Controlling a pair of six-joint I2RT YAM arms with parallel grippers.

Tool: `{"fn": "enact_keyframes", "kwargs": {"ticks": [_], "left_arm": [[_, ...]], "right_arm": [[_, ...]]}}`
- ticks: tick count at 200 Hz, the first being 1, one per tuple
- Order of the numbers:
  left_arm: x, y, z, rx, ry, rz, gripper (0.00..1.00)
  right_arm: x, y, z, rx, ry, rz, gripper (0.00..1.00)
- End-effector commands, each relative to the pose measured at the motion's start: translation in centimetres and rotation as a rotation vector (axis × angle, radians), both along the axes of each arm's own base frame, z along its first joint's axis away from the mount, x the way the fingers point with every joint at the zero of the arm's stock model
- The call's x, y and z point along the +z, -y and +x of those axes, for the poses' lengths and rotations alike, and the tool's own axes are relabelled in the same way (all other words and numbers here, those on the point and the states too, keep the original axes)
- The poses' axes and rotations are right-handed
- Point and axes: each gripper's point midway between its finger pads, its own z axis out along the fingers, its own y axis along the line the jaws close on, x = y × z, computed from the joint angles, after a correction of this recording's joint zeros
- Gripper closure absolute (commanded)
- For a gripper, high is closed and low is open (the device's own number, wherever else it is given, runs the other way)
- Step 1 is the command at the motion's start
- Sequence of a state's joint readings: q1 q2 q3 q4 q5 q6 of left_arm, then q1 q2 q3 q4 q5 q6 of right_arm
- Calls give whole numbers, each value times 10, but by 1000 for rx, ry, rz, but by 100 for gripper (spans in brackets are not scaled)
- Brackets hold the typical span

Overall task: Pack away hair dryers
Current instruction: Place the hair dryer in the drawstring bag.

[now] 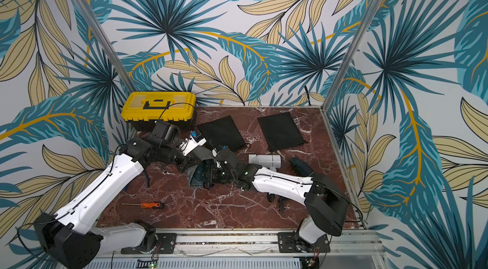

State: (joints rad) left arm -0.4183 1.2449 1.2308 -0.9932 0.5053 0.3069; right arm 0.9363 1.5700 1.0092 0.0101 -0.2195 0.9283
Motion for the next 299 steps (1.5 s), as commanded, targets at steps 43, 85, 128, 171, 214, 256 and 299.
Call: {"fn": "enact_keyframes", "kwargs": {"ticks": [43, 85, 128, 171, 214, 256, 299], "left_arm": [[18, 10, -19, -63, -28, -86, 100], [36, 8, -11, -35, -2, -105, 100], [76, 5, -1, 0, -25, -241, 100], [81, 8, -5, -15, -54, -285, 100], [77, 7, -9, -16, -63, -283, 100], [74, 0, 1, 19, -40, -253, 100], [81, -6, 5, 54, -62, -296, 100]], "right_arm": [[40, -25, 0, 63, -5, 148, 89], [41, -25, -1, 66, -19, 144, 77], [49, -23, -4, 74, -21, 144, 66], [66, -22, -8, 96, -4, 152, 56], [76, -25, -9, 105, 2, 175, 49], [84, -16, -16, 129, 15, 127, 43], [87, 28, -28, 106, 59, -30, 41]]}}
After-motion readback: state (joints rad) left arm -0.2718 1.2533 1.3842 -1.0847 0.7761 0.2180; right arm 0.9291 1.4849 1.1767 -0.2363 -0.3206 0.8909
